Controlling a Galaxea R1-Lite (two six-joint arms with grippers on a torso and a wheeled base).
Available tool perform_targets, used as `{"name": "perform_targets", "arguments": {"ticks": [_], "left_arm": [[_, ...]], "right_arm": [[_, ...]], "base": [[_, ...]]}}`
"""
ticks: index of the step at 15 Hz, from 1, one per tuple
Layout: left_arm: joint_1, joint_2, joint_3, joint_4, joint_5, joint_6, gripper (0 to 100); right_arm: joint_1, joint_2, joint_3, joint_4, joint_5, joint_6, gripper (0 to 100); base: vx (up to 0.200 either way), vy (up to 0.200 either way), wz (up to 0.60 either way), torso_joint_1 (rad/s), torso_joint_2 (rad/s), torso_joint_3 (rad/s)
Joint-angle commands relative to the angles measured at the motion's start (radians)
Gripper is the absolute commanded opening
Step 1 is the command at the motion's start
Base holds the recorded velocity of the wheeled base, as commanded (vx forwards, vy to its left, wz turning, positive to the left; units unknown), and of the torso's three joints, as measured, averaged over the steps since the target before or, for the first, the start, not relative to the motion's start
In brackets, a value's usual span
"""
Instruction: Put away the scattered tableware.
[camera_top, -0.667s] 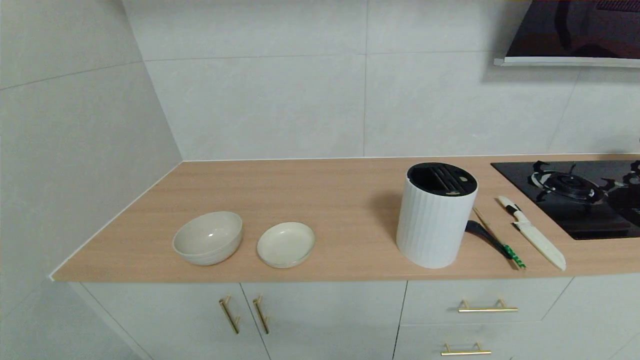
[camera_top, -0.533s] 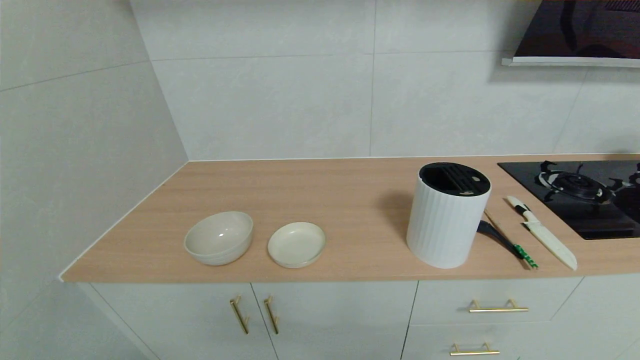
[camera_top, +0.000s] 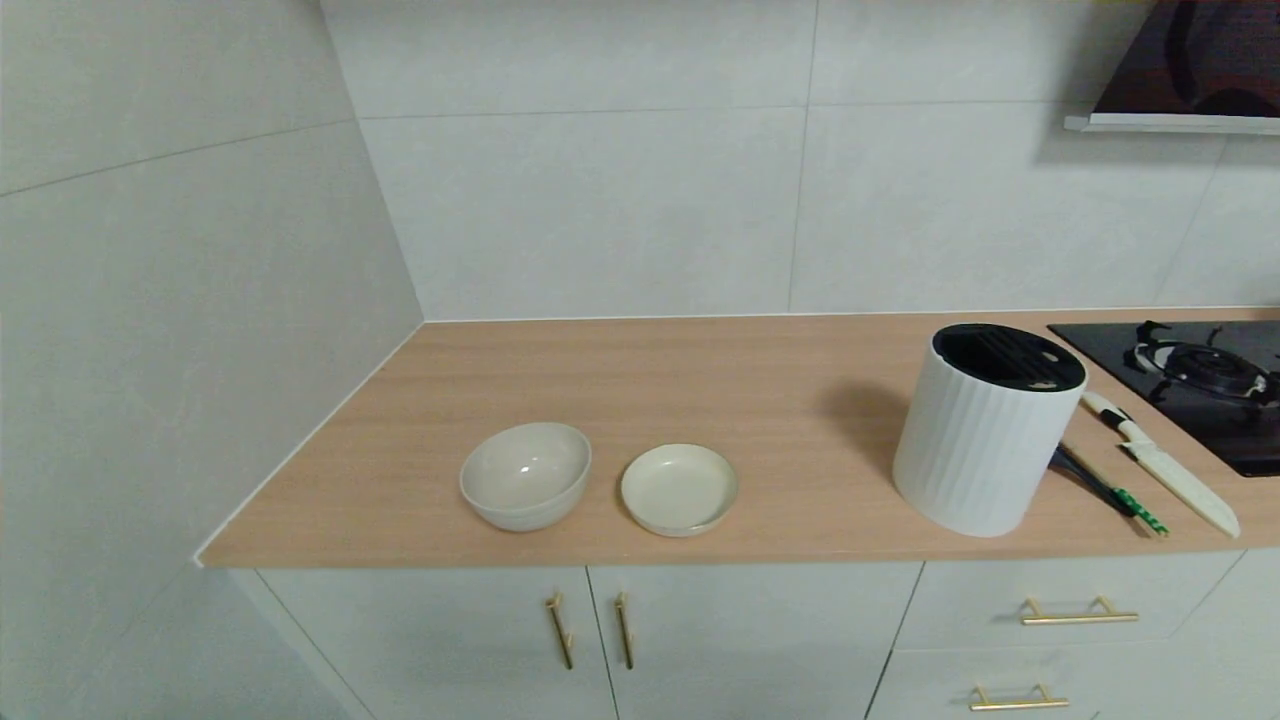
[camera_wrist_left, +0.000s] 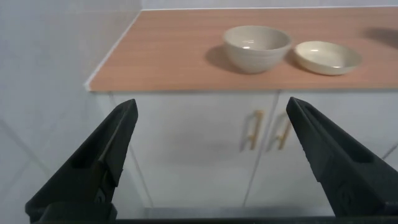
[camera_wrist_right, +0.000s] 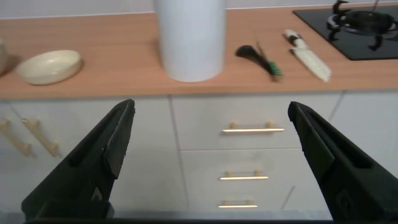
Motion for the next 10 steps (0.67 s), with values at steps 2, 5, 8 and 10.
{"name": "perform_targets", "arguments": {"ticks": [2,5,8,10], "left_arm": [[-0.002,0.0,0.0,-0.001,0.0,0.0,100],[0.0,0.0,0.0,-0.001,0.0,-0.002,100],[0.0,0.0,0.0,-0.001,0.0,0.0,100],[0.0,0.0,0.0,0.001,0.0,0.0,100]], "right_arm": [[0.0,0.0,0.0,0.0,0.0,0.0,100],[0.0,0.0,0.0,0.0,0.0,0.0,100],[0.0,0.0,0.0,0.0,0.0,0.0,100],[0.0,0.0,0.0,0.0,0.0,0.0,100]], "base": [[0.0,0.2,0.0,0.0,0.0,0.002],[0.0,0.2,0.0,0.001,0.0,0.002],[0.0,0.0,0.0,0.0,0.0,0.0],[0.0,0.0,0.0,0.0,0.0,0.0]]}}
